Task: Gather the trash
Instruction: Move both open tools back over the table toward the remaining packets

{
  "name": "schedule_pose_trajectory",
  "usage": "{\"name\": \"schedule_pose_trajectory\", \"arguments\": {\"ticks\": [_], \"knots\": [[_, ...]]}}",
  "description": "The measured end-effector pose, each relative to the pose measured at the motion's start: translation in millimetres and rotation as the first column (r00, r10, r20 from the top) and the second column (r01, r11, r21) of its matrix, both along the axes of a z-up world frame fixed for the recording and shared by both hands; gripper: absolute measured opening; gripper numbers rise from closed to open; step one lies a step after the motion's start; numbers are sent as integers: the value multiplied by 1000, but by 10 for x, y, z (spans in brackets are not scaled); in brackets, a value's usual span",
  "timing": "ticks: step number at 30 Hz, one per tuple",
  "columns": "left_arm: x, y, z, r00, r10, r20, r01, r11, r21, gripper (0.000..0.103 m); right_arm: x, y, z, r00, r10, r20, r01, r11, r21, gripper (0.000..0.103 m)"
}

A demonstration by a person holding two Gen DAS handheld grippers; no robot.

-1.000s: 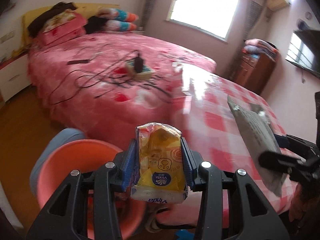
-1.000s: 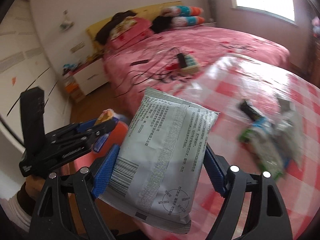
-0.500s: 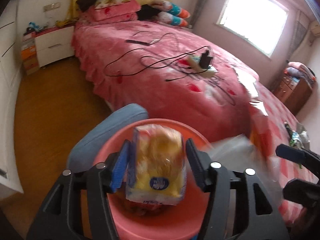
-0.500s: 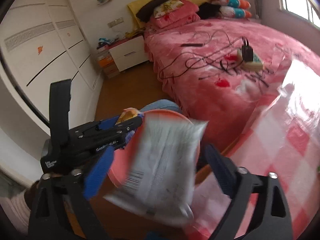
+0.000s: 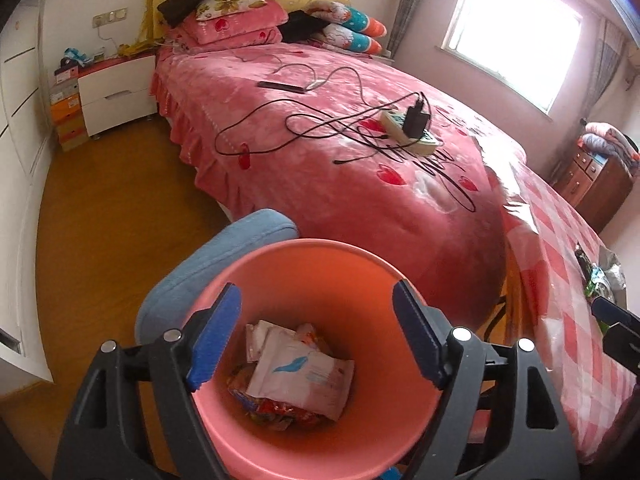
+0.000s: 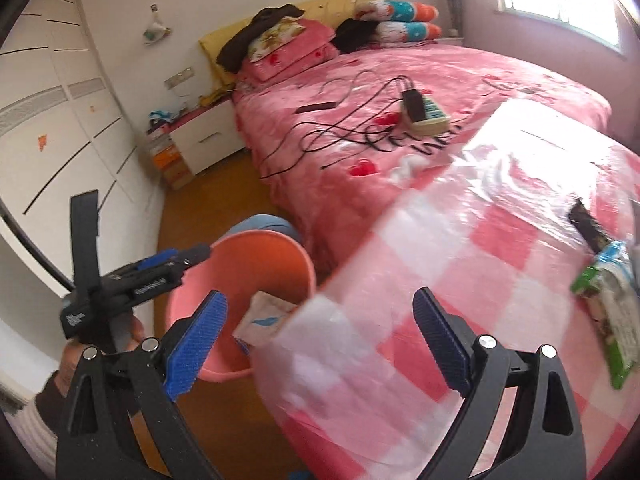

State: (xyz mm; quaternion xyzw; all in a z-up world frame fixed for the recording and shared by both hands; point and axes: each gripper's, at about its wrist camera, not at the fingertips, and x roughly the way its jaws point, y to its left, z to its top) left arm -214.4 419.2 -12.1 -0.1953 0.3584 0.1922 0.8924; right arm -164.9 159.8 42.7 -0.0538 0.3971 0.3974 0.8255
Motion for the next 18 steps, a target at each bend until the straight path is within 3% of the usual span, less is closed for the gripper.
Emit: {"name": "schedule_pose_trajectory", "arguments": {"ticks": [18], "knots": [[269, -693, 252, 991, -133, 17, 133, 991, 15, 81, 83, -657, -17, 988, -141, 67, 143, 989, -24, 93]]}}
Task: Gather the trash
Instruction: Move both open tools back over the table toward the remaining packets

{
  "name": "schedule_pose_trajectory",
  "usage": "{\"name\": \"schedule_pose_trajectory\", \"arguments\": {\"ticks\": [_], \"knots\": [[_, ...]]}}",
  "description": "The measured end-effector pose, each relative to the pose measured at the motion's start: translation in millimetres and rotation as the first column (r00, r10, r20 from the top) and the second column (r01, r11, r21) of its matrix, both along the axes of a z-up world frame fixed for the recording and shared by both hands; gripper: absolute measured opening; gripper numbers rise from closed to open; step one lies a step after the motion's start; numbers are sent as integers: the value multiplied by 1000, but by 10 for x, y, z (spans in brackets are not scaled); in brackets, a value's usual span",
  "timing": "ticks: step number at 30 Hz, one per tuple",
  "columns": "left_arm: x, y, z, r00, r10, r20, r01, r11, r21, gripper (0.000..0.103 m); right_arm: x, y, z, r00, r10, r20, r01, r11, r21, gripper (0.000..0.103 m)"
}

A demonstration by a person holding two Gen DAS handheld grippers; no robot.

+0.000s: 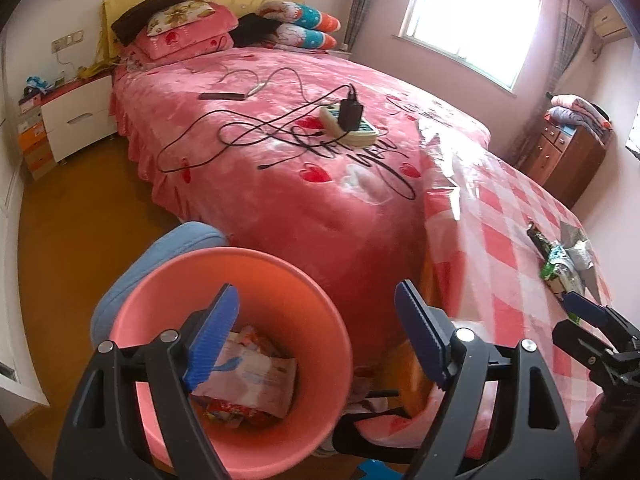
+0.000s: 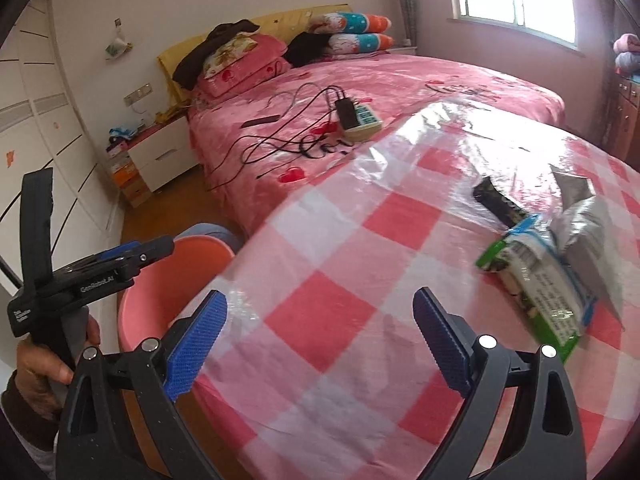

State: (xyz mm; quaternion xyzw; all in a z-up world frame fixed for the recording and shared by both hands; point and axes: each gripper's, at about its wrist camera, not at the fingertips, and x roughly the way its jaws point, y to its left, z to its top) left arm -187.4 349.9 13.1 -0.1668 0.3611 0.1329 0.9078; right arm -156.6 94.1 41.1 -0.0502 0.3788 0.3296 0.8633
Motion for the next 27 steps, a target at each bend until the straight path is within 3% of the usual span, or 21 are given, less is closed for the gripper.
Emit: {"name": "schedule_pose_trajectory", "arguments": {"ticks": [27], "knots": [[369, -952, 217, 985, -171, -28, 173, 983, 58, 81, 192, -799, 153, 977, -172, 129, 177, 984, -28, 93]]}}
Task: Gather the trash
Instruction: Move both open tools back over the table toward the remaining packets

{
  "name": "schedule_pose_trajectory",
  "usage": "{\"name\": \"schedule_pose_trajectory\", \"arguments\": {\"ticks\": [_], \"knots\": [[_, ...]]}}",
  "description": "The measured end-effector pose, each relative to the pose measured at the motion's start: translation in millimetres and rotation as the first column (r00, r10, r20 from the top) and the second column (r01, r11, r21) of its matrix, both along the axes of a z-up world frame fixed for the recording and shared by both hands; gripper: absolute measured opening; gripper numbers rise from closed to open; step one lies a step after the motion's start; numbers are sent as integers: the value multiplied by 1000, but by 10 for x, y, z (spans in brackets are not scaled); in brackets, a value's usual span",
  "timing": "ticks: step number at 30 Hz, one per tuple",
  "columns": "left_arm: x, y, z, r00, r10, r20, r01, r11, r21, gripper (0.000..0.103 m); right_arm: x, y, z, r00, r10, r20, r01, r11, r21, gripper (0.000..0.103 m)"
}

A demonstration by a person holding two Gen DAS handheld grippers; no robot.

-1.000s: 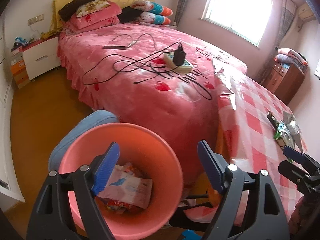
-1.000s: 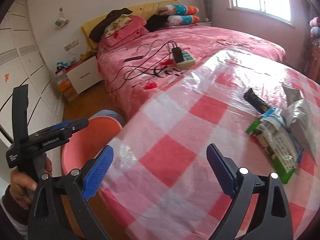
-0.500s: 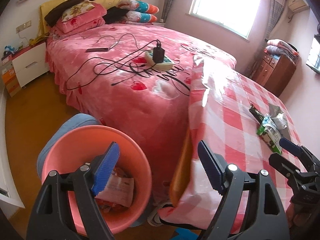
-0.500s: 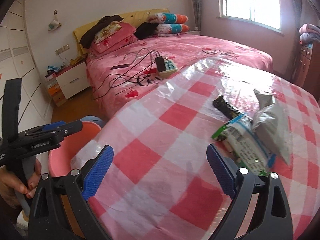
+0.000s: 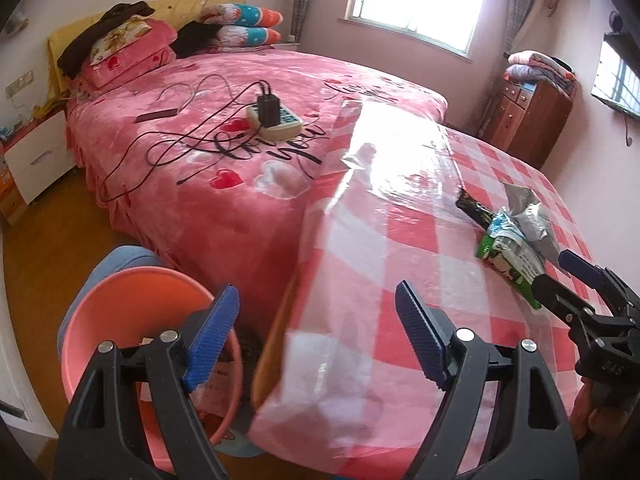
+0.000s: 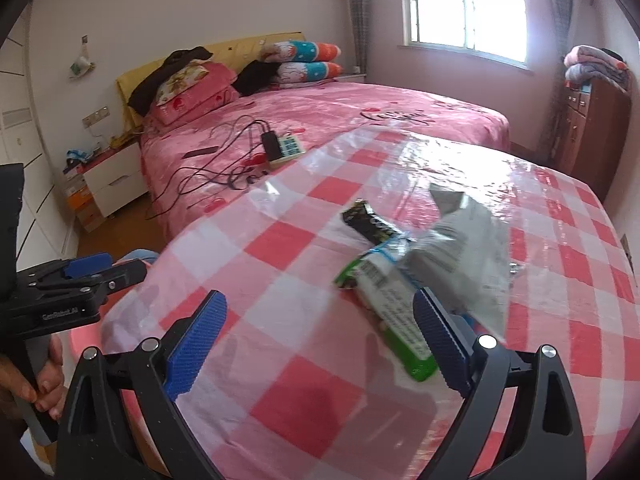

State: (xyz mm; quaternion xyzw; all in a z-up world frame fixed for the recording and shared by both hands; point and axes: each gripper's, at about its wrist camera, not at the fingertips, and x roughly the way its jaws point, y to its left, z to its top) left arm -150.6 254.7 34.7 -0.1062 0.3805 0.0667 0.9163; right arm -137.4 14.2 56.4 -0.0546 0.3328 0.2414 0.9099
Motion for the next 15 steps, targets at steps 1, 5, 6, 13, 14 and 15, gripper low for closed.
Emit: {"name": "schedule_pose_trajectory", "arguments": {"ticks": [1, 5, 6, 13, 14, 15], "knots": [[14, -45, 5, 1000, -8, 0, 8, 1000, 3, 81, 7, -16, -3, 1000, -6, 1, 6, 1000, -1, 93], [69, -191, 10, 999, -37, -2, 37, 999, 12, 81, 54, -125, -6, 999, -37, 12, 37, 999, -7, 93], [85, -226, 10, 999, -43, -4, 43, 999, 14, 81, 71, -159, -6, 999, -46, 14, 46, 999, -7, 93], [180, -430, 40, 997, -79, -3, 79, 997, 20, 81, 156, -351, -22, 996, -92, 15, 92, 996, 2, 93], [194, -460, 44, 996, -85, -2, 85, 996, 21, 81, 170, -376, -26, 995, -99, 16, 99, 995, 2, 93], [206, -485, 48, 996, -90, -2, 90, 996, 21, 81, 183, -398, -29, 994, -104, 17, 104, 995, 1, 93]]}}
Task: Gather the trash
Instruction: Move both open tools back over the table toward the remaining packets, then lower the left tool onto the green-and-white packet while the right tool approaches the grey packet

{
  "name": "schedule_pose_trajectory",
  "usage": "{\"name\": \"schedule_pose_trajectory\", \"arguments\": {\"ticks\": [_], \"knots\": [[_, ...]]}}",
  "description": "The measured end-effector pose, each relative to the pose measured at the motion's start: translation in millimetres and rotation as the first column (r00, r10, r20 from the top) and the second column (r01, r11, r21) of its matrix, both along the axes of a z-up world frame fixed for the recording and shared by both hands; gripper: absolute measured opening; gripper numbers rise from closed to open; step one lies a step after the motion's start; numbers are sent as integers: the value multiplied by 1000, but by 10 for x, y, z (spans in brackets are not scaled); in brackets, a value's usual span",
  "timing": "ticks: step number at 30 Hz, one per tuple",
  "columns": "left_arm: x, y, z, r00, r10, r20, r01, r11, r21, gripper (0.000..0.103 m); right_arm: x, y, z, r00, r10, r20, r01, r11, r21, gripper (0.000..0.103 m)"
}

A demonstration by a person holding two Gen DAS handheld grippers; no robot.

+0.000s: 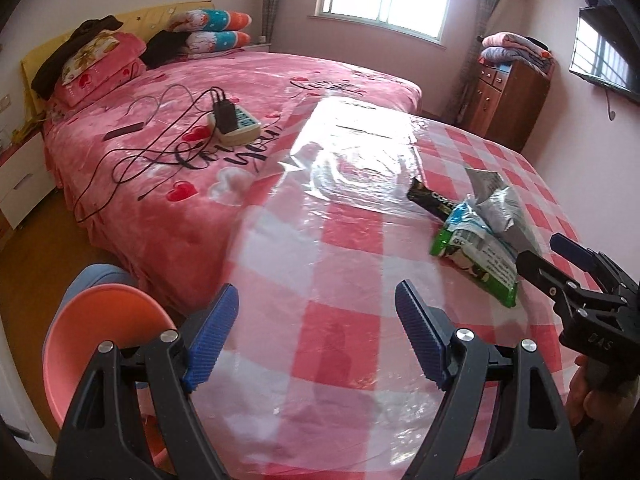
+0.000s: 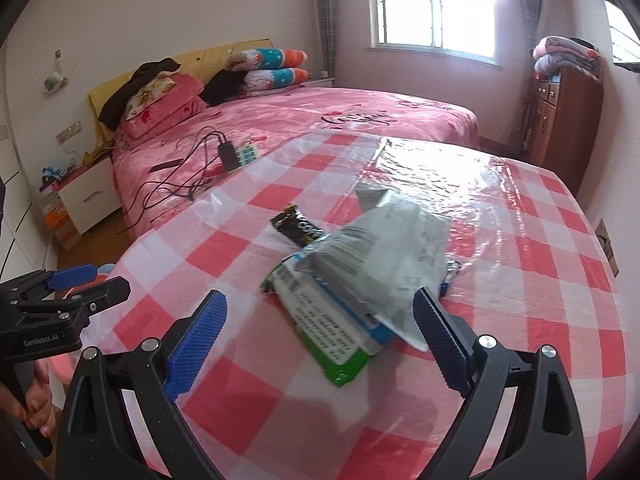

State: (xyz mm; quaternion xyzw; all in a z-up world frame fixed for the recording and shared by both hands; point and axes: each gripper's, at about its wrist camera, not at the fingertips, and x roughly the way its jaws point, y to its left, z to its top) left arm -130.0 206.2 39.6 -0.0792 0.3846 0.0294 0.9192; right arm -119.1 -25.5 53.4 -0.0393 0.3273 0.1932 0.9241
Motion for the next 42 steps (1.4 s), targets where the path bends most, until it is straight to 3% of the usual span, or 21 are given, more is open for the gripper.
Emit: {"name": "schedule_pose_trajectory", "arguments": {"ticks": [42], "knots": [[523, -1036, -79, 982, -189, -26, 189, 982, 16, 81, 358, -846, -132, 980, -197, -16, 197, 980, 5, 93]]}}
